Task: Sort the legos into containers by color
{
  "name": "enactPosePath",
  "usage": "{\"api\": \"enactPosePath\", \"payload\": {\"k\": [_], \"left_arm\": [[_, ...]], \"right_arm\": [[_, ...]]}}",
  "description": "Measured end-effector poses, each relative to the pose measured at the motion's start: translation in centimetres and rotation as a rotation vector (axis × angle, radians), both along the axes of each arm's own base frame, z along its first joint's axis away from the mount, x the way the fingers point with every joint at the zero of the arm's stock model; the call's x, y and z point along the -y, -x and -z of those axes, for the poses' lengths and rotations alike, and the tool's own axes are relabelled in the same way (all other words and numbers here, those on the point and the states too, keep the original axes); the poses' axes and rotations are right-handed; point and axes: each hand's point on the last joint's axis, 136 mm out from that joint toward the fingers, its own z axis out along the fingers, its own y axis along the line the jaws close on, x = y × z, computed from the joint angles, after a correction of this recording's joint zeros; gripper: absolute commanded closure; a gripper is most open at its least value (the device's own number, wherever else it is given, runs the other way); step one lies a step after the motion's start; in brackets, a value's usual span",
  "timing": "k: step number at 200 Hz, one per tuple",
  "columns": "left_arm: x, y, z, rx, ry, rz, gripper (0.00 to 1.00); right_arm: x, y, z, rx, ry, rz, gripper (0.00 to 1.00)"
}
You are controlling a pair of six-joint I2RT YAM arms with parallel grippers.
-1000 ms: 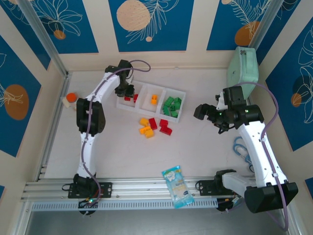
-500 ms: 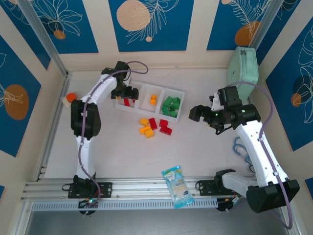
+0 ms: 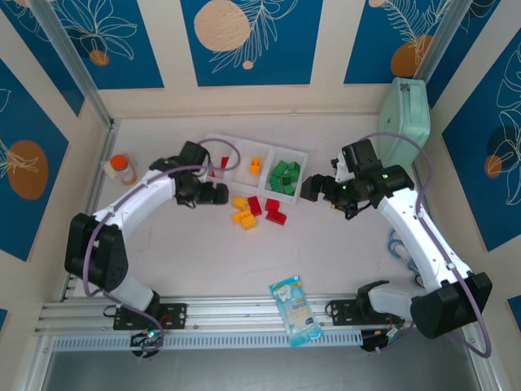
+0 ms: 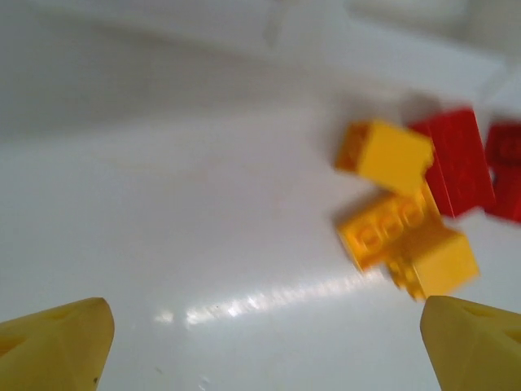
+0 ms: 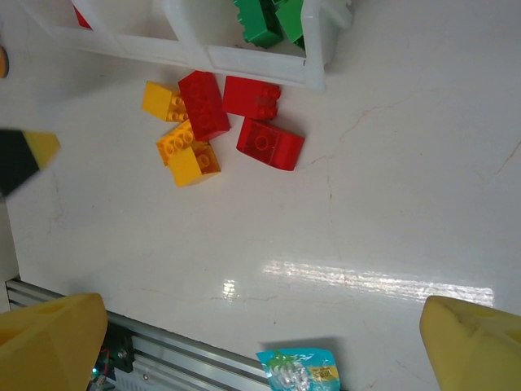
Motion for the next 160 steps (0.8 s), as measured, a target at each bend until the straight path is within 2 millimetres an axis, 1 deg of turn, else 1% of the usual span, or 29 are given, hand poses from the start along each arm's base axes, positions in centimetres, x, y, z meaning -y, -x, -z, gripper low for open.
{"api": "enactPosePath", "payload": {"k": [11, 25, 41, 63, 88, 117, 135, 160], "left_arm": [[1.4, 1.5, 0.5, -0.017, 0.001, 0.020, 0.11], [3.2, 2.7, 1.0, -0.019, 0.011, 0.027, 0.16], [4.8, 3.6, 1.8, -0.029, 0.027, 0.005, 0.16], [6.6, 4.3, 3.5, -0.043, 0.028, -0.066, 0.15], [8.2, 4.5, 5.8, -0.054, 0.016, -0.136, 0.13], [10.1, 4.4, 8.5, -0.074, -0.041, -0.174, 0.12], [11.2, 4.1, 9.2, -0.063, -0.049, -0.191, 0.13], [11.5, 3.5, 9.3, -0.043, -0.062, -0.228, 0.15]], "right_arm": [[-0.3, -0.2, 0.3, -0.009, 0.000, -0.002, 0.01], [-0.6, -0.4, 0.5, -0.015, -0.002, -0.005, 0.01], [-1.1, -0.6, 0.8, -0.022, -0.003, -0.009, 0.01], [-1.7, -0.8, 0.9, -0.027, 0.001, -0.021, 0.01], [-2.0, -0.8, 0.7, -0.013, 0.010, -0.032, 0.01], [-1.2, -0.8, 0.6, 0.001, 0.035, -0.012, 0.01], [-0.5, -0.5, 0.3, 0.017, 0.036, 0.004, 0.01], [0.8, -0.3, -0.3, 0.041, 0.034, 0.039, 0.01]]}}
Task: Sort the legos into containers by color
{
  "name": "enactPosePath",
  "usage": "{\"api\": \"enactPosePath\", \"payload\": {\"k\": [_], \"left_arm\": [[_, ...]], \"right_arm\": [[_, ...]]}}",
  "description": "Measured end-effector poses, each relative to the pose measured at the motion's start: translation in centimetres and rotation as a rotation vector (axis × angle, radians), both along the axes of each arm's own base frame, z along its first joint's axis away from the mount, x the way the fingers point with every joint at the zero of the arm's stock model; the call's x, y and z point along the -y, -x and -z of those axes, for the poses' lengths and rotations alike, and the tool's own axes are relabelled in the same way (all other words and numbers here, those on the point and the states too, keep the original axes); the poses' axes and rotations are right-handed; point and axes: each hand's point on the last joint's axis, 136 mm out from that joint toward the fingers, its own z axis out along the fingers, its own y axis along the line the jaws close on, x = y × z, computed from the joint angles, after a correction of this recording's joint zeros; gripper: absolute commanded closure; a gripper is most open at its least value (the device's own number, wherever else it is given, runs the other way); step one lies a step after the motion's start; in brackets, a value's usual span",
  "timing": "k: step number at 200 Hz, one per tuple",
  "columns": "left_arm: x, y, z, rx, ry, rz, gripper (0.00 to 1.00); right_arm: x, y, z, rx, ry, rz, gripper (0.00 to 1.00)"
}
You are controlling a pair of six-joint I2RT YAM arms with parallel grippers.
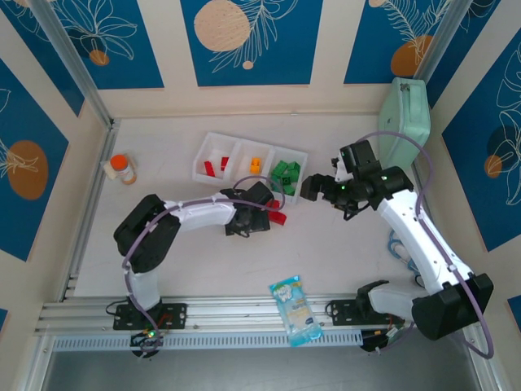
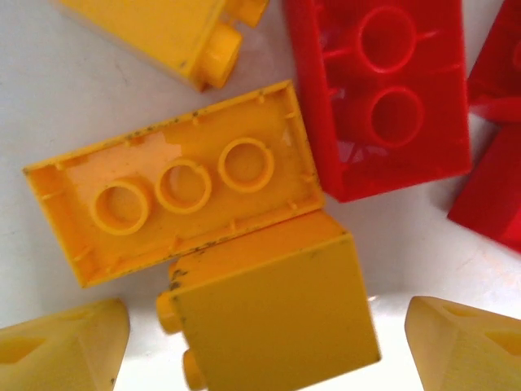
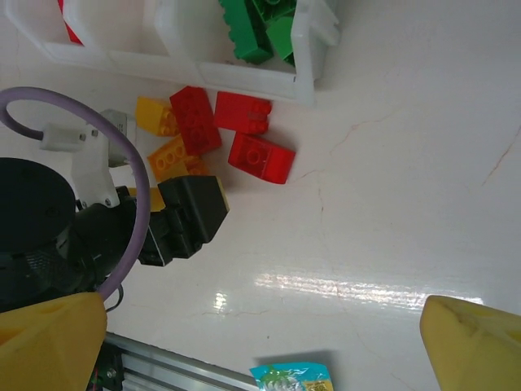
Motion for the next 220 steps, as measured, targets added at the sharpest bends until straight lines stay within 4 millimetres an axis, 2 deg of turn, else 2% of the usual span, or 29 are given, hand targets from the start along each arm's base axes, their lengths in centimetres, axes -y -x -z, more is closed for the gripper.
{"api": "enactPosePath", "payload": {"k": [39, 90, 116, 144, 176, 196, 220], "left_arm": [[-0.5, -0.3, 0.7, -0.011, -0.061, -0.035, 0.22], [-1.6, -0.6, 0.8, -0.049, -0.090, -0.021, 0.49], [-1.8, -0.6, 0.7, -0.062, -0.087, 0.009, 0.52], [-2.0, -0.3, 0.6, -0.048, -0.074, 0.043, 0.59], [-2.2, -0.3, 0.3, -0.011, -0.044, 0.083, 0.62], [-3.5, -1.2, -1.0, 0.025, -0.038, 0.075, 0.62], [-5.6, -3.2, -5.3, 0.113, 0.001, 0.047, 0.61]], "right_arm": [[1.4, 0.2, 0.4, -0.004, 0.008, 0.034, 0.01], [2.2, 0.3, 1.5, -0.032, 0.016, 0.055, 0.01], [2.4, 0.4, 1.9, -0.043, 0.018, 0.062, 0.01], [2.4, 0.5, 2.1, -0.046, 0.018, 0.063, 0.01], [2.4, 0.4, 2.0, -0.043, 0.017, 0.066, 0.01], [2.4, 0.4, 2.0, -0.043, 0.017, 0.067, 0.01], [2.4, 0.4, 2.0, -0.043, 0.017, 0.067, 0.01]]}}
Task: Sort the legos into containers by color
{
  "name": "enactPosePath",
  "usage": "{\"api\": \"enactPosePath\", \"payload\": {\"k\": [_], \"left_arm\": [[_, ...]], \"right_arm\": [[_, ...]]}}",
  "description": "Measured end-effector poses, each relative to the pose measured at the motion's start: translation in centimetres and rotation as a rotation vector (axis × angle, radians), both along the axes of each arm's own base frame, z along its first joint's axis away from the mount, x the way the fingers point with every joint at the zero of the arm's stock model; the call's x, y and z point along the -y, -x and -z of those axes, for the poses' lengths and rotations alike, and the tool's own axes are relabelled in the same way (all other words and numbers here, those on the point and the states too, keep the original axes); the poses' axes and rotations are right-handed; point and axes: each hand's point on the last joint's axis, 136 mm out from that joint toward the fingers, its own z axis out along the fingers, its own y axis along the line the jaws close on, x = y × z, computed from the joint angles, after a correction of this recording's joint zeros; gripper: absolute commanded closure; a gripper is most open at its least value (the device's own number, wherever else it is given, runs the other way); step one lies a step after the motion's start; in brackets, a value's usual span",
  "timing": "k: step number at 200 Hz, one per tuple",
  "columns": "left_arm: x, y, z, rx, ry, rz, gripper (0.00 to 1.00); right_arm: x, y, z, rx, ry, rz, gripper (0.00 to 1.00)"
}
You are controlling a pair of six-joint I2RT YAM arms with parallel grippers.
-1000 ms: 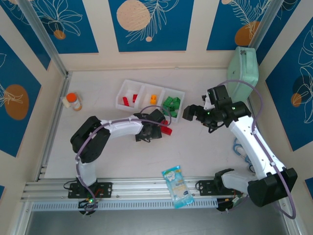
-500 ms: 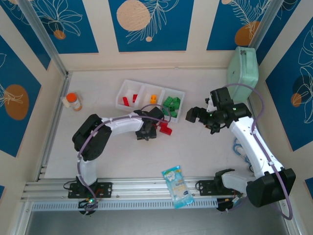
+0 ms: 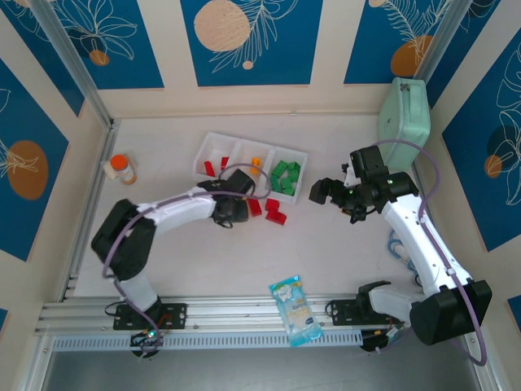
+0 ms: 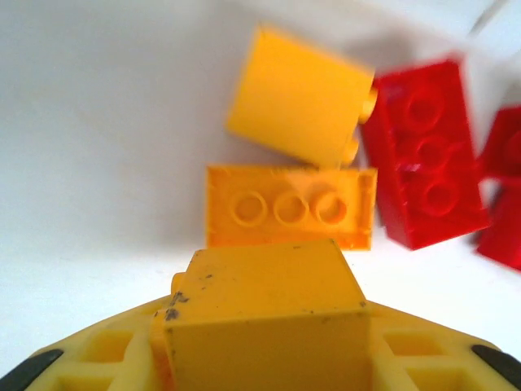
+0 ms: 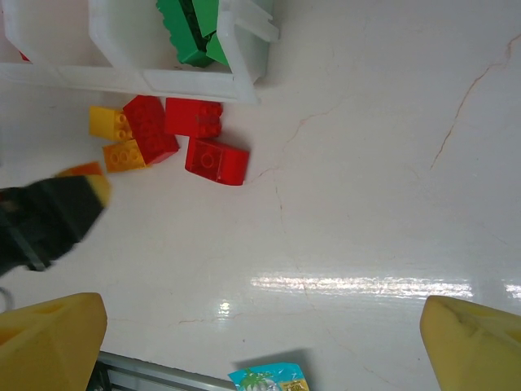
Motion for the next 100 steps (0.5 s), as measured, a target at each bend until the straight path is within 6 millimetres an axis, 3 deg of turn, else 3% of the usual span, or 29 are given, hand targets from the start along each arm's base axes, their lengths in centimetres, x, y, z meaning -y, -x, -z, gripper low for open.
{"api": "enactPosePath", "payload": {"k": [27, 47, 74, 100], "left_arm": [[-3.2, -3.2, -6.1, 0.112, 0.039, -0.044, 0.60], [-5.8, -5.9, -9.2, 0.174, 0.035, -0.080, 0.60], [-8.6, -9.7, -11.4, 0.203, 0.008, -0.111, 0.60], [-9.3, -14.7, -11.7, 0.213, 0.001, -0.119, 0.60]], "right_arm": [[0.0, 0.0, -0.1, 0.003, -0.001, 0.000, 0.01], [0.1, 0.0, -0.1, 0.008, -0.002, 0.004, 0.01], [0.1, -0.1, -0.2, 0.012, -0.003, 0.006, 0.01], [0.1, -0.2, -0.2, 0.014, -0.003, 0.006, 0.01]]}}
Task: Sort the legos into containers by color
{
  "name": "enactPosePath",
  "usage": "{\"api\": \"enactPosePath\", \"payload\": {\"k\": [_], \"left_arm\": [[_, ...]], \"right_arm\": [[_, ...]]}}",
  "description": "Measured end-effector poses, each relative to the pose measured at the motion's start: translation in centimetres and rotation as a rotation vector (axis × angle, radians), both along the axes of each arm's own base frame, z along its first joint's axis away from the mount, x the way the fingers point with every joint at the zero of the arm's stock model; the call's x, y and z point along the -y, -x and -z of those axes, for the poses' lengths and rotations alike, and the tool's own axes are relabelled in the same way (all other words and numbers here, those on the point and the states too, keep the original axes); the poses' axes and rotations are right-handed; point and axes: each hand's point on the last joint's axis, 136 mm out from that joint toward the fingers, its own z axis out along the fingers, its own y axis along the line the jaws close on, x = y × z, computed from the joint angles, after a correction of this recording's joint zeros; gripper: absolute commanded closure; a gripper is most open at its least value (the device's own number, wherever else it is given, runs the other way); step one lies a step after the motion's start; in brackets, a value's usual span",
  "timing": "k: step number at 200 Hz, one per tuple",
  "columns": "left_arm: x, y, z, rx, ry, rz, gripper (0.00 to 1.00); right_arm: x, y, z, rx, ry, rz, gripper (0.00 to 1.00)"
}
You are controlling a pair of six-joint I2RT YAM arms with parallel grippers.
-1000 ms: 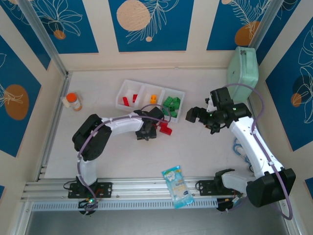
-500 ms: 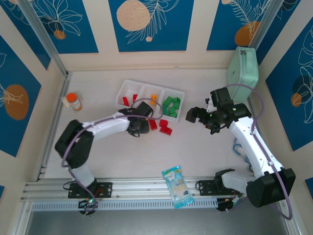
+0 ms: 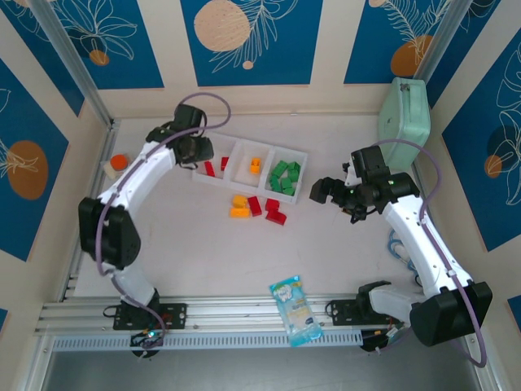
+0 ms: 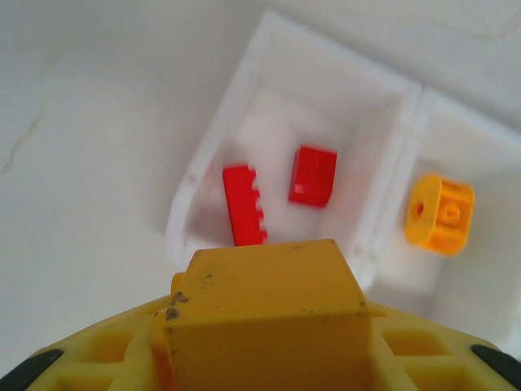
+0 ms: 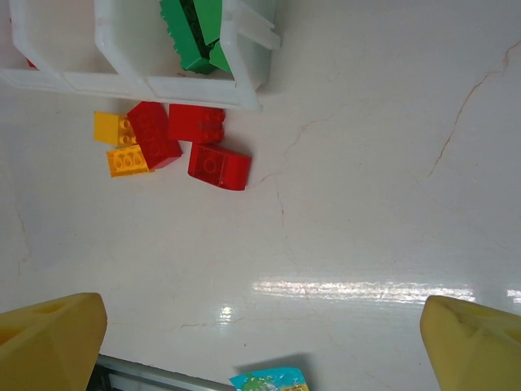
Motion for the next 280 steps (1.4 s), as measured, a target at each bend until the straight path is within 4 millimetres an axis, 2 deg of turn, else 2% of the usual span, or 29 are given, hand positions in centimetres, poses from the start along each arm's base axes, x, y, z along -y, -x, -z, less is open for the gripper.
{"api": "enactPosePath", "payload": {"k": [18, 35, 70, 88, 107, 136, 158, 187, 204, 217, 257, 280], "left_arm": [[0.2, -3.3, 0.9, -0.006, 0.003, 0.008, 0.57], [0.6, -5.6, 2.7, -0.026, 0.013, 0.022, 0.57], [1.5, -7.0, 6.7, -0.096, 0.050, 0.042, 0.57], [2.0, -7.6, 8.0, -0.116, 0.065, 0.050, 0.56], [2.6, -8.6, 8.6, -0.109, 0.087, 0.052, 0.50], [3.1, -8.8, 9.1, -0.114, 0.114, 0.054, 0.37], [3.3, -9.0, 8.9, -0.105, 0.130, 0.056, 0.18], [3.7, -9.2, 8.2, -0.081, 0.143, 0.075, 0.12], [3.5, -8.4, 7.8, -0.076, 0.150, 0.079, 0.09], [3.2, -6.8, 7.2, -0.080, 0.154, 0.083, 0.06], [2.4, -0.6, 4.7, -0.064, 0.192, 0.117, 0.00], [2.6, 3.1, 4.7, -0.074, 0.226, 0.161, 0.01]], "right_arm": [[0.0, 0.0, 0.0, -0.001, 0.001, 0.000, 0.01], [0.2, 0.2, 0.0, 0.000, 0.005, 0.004, 0.01], [0.8, 0.7, -0.1, -0.004, 0.027, 0.020, 0.01], [1.1, 0.9, 0.0, -0.014, 0.035, 0.025, 0.01], [1.3, 1.0, 0.1, -0.019, 0.047, 0.029, 0.01], [1.6, 1.2, 0.3, -0.025, 0.059, 0.034, 0.01], [1.6, 1.3, 0.3, -0.030, 0.061, 0.034, 0.01], [1.6, 1.3, 0.4, -0.034, 0.061, 0.034, 0.01], [1.6, 1.3, 0.4, -0.033, 0.061, 0.033, 0.01], [1.5, 1.3, 0.4, -0.034, 0.061, 0.033, 0.01], [0.9, 1.2, 0.9, -0.054, 0.066, 0.011, 0.01], [0.2, 1.0, 1.3, -0.064, 0.070, -0.012, 0.01]]}}
